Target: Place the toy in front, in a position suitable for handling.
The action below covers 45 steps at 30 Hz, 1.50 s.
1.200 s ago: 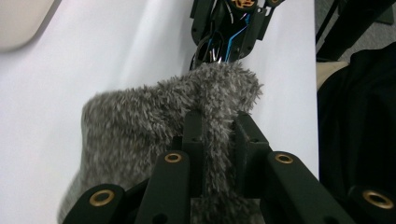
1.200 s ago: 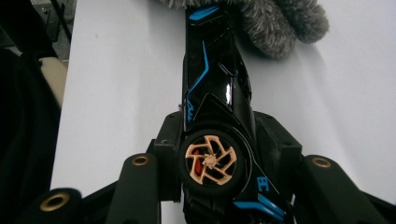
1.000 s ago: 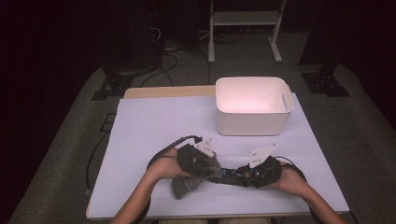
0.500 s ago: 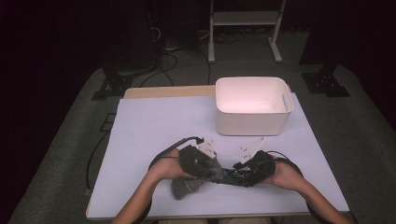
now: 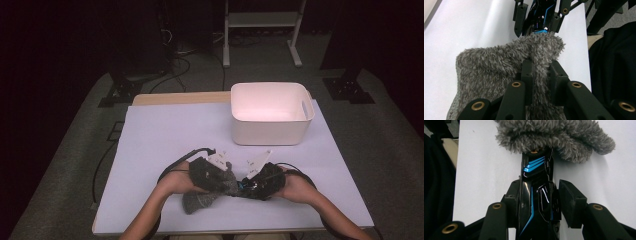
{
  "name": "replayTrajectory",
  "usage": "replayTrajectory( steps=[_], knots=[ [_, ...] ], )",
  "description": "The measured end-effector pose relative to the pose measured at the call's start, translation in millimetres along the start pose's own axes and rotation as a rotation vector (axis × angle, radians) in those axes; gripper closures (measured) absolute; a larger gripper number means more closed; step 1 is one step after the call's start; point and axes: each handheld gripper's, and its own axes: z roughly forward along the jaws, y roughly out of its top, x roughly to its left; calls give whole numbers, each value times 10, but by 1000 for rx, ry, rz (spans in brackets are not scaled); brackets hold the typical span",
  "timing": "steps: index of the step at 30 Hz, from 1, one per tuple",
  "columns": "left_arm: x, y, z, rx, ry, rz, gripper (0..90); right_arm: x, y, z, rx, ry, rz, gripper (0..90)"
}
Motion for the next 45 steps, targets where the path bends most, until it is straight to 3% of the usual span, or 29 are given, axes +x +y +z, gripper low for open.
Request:
replayTrajectory(
  steps=[12, 23, 32, 39, 40, 45],
  knots=[
    [42, -144, 31, -15, -15, -34, 765, 5, -8, -24, 24, 0, -6, 543],
    [84, -32, 17, -22, -21, -25, 764, -15, 49, -1, 38, -5, -10, 545],
    [142, -271, 83, -27, -36, -86, 756, -16, 77, -14, 50, -8, -20, 545],
    [147, -280, 101, -47, -46, -95, 757, -12, 146, 43, 73, -6, -38, 566],
    [145, -281, 100, -53, -44, -91, 758, 5, 166, 45, 84, -11, -64, 570],
    [156, -287, 56, -72, -35, -93, 763, 11, 172, 49, 67, -29, -58, 574]
  ],
)
